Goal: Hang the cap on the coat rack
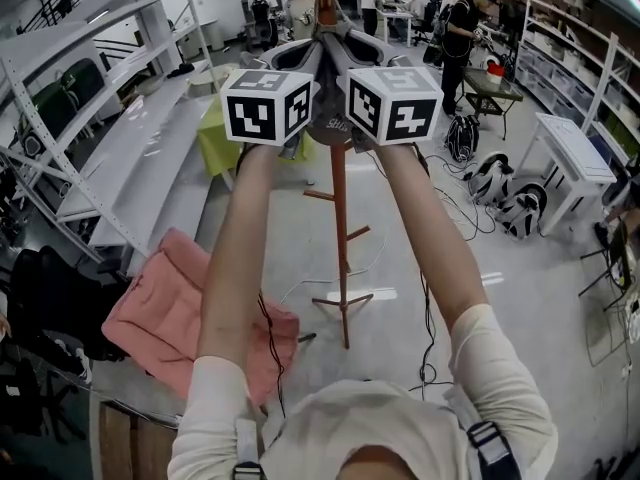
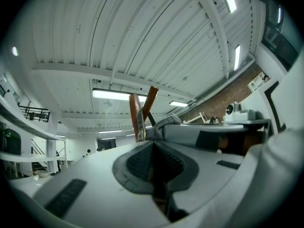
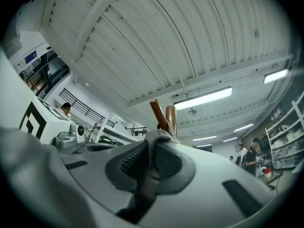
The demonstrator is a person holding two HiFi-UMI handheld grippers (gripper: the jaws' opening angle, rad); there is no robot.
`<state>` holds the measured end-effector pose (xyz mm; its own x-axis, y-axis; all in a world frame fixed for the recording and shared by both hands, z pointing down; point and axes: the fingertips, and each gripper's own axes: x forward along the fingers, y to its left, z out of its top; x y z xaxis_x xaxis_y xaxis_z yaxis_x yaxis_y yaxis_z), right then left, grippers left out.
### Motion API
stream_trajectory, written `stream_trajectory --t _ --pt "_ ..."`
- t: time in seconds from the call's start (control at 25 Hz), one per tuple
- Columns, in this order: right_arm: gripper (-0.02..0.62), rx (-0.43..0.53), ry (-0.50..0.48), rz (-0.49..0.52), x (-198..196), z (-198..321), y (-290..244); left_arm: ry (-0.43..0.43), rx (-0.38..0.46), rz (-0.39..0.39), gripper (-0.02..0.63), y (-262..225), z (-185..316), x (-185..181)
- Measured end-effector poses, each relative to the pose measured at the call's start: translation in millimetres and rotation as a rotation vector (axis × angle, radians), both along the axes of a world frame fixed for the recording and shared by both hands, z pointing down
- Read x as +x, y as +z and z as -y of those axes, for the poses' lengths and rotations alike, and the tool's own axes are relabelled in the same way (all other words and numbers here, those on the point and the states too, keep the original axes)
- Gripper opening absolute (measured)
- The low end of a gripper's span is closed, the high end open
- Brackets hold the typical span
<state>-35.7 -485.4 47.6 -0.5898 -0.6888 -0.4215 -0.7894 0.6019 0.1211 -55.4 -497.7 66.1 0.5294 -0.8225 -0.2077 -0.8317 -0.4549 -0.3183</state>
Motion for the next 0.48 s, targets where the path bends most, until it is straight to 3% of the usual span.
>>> stream_trajectory --t 0.48 --pt "0.054 0.006 0.067 -0.029 9.1 -15.5 28.0 0.049 -0.008 -0.026 0.006 9.5 -23.9 4.9"
